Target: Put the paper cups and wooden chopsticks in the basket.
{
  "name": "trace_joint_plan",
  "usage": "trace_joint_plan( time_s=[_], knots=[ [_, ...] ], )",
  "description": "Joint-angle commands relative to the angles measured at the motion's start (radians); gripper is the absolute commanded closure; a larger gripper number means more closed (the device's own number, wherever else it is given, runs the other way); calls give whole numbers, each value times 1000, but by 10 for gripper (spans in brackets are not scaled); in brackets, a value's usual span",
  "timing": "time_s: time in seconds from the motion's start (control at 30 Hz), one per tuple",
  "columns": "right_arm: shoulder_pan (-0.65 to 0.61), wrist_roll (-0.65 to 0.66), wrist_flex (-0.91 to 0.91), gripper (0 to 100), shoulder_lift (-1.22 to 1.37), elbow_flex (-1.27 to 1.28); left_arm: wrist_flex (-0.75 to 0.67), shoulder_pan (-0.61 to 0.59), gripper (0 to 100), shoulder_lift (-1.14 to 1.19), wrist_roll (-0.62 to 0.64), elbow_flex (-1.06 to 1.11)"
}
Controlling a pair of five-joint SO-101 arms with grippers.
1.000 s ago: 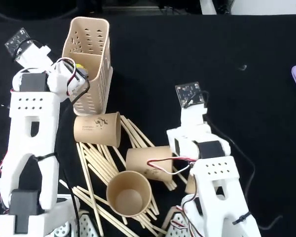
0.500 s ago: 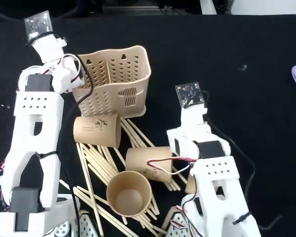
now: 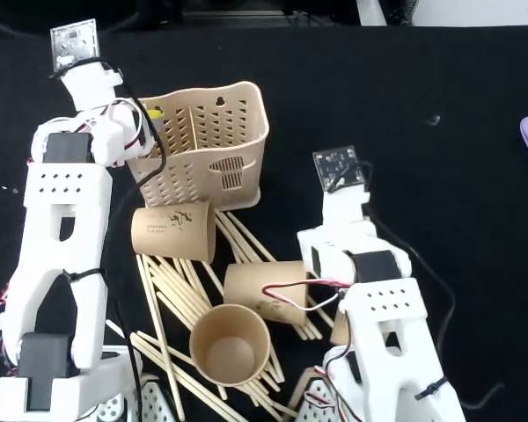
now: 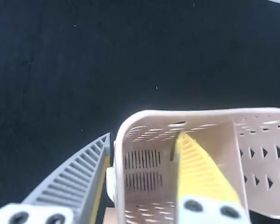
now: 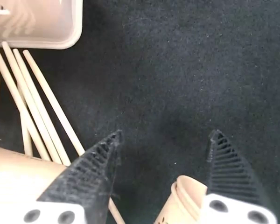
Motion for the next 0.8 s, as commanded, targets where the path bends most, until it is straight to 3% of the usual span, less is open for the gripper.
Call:
trace_joint_plan(
  time_s=[0.0, 0.1, 0.2, 0.6, 0.77],
  knots=[
    [-3, -2, -15, 709, -30, -5, -124, -12, 978, -9, -68, -21],
    [-3, -2, -15, 709, -30, -5, -276, -7, 936, -9, -129, -18],
    [-3, -2, -15, 709, -30, -4, -348, 12, 973, -8, -143, 2],
    [-3, -2, -14, 709, -30, -4, -353, -7, 798, -11, -133, 105],
    [-3, -3, -14, 709, -30, -5, -296, -25, 798, -29, -135, 28]
  ],
)
